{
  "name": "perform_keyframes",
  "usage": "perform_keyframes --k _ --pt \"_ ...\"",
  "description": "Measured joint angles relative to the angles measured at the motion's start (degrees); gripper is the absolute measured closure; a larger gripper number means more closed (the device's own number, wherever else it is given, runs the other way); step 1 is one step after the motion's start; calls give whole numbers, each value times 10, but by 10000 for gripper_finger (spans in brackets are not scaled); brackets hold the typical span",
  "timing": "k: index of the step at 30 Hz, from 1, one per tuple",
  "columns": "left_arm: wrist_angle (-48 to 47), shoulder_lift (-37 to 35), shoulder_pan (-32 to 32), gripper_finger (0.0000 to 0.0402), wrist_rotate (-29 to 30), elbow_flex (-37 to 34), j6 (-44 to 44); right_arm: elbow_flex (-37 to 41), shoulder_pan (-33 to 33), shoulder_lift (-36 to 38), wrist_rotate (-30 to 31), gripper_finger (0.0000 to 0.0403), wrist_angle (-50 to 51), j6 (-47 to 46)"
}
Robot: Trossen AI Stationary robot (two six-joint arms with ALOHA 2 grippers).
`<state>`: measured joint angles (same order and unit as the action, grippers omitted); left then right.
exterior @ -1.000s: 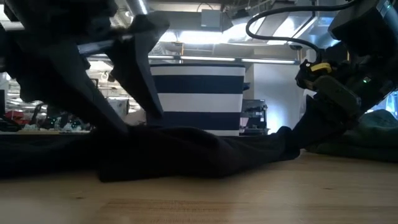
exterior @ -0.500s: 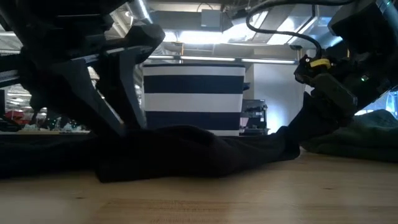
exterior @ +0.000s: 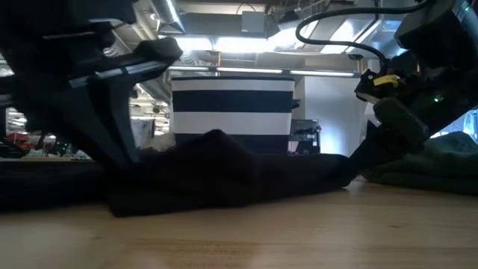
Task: Fold Laundry from Bin
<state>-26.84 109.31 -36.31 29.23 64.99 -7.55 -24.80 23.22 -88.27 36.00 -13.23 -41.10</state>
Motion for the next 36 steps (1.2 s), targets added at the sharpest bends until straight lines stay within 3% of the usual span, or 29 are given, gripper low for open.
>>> perform_keyframes --k 5,11,21,26,31,36 --pt "-37 -7 -11 400 6 0 22 0 0 0 -2 393 0 -5" --pt "-106 -24 -17 401 18 0 54 -1 1 0 -47 389 -2 -13" --pt "-140 -72 -16 401 46 0 59 -23 1 0 -129 392 -3 7" --pt "-156 -81 -16 401 47 0 57 -38 6 0 -185 327 0 9" --pt "-174 -97 -18 401 46 0 58 -48 25 5 -159 252 23 13" --pt "-177 -125 -25 401 46 1 59 -58 43 25 -119 212 83 13"
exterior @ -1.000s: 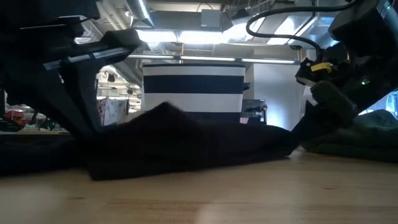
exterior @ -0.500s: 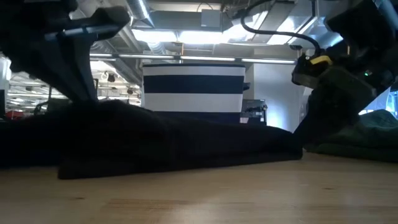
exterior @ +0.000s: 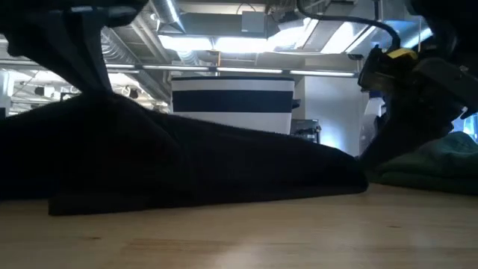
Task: Fold Laundry from Bin
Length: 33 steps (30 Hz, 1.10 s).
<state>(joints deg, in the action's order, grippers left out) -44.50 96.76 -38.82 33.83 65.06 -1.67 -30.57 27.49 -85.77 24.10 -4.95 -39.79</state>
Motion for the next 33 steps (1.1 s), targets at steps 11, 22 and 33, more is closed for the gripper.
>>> perform_keyframes --k 11,22,33 --pt "-1 24 -16 401 -79 -27 37 -6 6 43 44 207 27 12" --pt "33 25 -11 401 -80 -38 43 -7 -57 -9 31 248 -96 62" --pt "32 25 1 401 -79 -38 46 -7 -56 -90 -77 390 -173 83"
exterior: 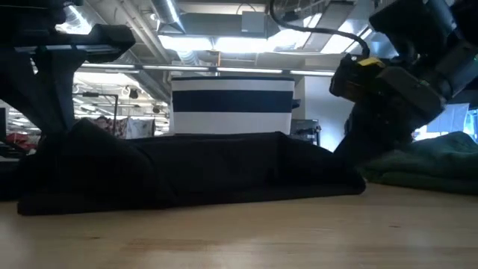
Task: Fold Laundry from Bin
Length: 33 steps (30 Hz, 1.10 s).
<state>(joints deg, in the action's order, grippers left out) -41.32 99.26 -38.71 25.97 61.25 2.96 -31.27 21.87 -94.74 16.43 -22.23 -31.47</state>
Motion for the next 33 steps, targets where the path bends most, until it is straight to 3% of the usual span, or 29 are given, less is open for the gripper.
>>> perform_keyframes --k 5,11,16,24,33 --pt "-2 0 9 396 6 0 7 -10 18 -18 -11 375 -2 1" --pt "-8 -16 11 346 1 14 -1 -17 23 -20 -11 393 1 3" --pt "-53 -68 7 314 50 16 28 -17 23 -20 -19 401 17 3" --pt "-140 -110 25 309 122 12 57 -17 25 -20 -26 398 -27 5" --pt "-118 -120 93 310 91 -78 43 -17 25 -20 -36 398 -50 14"
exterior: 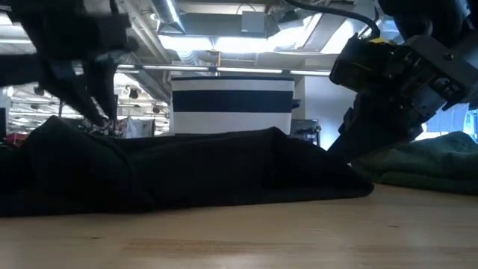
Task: Fold Laundry from Bin
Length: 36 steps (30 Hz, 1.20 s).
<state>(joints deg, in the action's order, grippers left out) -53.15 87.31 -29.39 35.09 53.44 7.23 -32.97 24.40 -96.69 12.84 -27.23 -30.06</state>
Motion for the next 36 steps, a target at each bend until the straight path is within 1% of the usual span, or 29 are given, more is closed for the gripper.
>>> perform_keyframes --k 4,6,11,15,19,23,26,32,36 --pt "107 -50 29 310 -4 -68 -33 0 0 0 -6 398 0 0" --pt "144 -72 54 310 -3 -103 -46 0 0 0 -18 398 0 0" --pt "177 -98 127 310 -36 -163 -49 0 13 0 -34 398 -4 0" --pt "227 -98 171 310 -74 -188 -72 -1 36 1 -22 398 -6 -4" --pt "262 -98 202 310 -94 -198 -93 -2 47 1 -7 398 17 -26" --pt "264 -98 221 310 -107 -198 -93 -2 44 1 9 398 53 -44" --pt "263 -98 226 310 -122 -198 -93 -2 38 1 28 398 76 -46" --pt "261 -98 226 310 -144 -198 -65 -3 21 2 32 398 117 -59" --pt "255 -97 222 310 -193 -198 -56 -4 21 4 69 398 153 -72"
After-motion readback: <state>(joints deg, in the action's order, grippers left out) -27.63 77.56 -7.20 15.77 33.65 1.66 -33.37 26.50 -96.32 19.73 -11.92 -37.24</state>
